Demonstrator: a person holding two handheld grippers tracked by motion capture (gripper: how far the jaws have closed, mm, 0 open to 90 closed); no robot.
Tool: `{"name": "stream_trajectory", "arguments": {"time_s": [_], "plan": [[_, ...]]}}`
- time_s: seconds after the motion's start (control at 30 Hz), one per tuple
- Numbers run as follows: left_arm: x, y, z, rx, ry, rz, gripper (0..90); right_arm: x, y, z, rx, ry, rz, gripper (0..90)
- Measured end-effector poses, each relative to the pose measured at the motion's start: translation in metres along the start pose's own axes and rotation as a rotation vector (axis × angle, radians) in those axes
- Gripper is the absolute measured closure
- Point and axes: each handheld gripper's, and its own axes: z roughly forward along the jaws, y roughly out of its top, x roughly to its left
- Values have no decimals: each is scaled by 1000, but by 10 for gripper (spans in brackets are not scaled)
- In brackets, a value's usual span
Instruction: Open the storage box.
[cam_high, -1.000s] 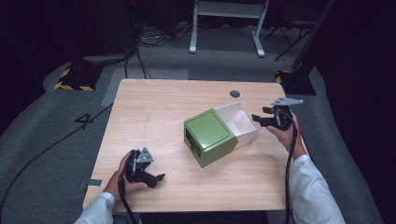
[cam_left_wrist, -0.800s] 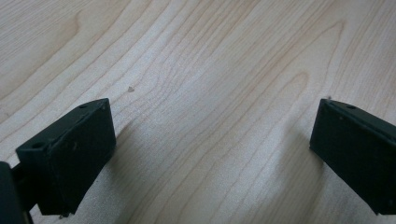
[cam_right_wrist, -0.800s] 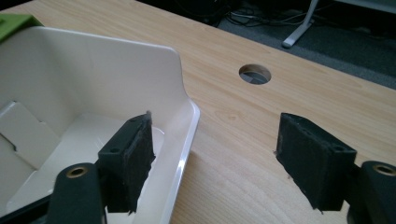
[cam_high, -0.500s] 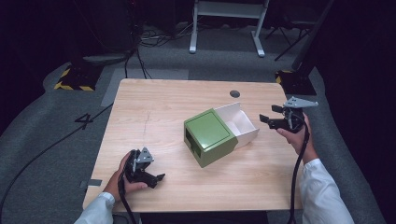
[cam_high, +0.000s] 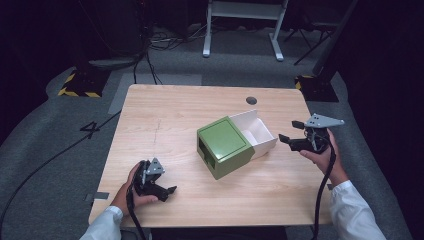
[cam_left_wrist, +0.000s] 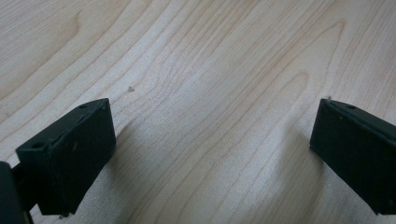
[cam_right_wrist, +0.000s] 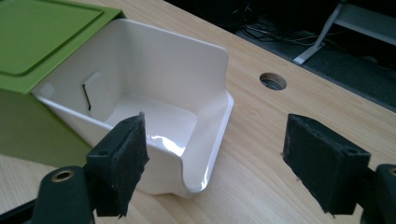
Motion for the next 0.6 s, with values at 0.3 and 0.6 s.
{"name": "stream_trajectory", "arguments": {"time_s": [0.3,0.6], "plan": [[0,0,0,0,0,-1,5,15,-17,-7,23,30,-28,219],[0,0,0,0,1,-1,5,30,-35,-8,69,55,-66,219]]}}
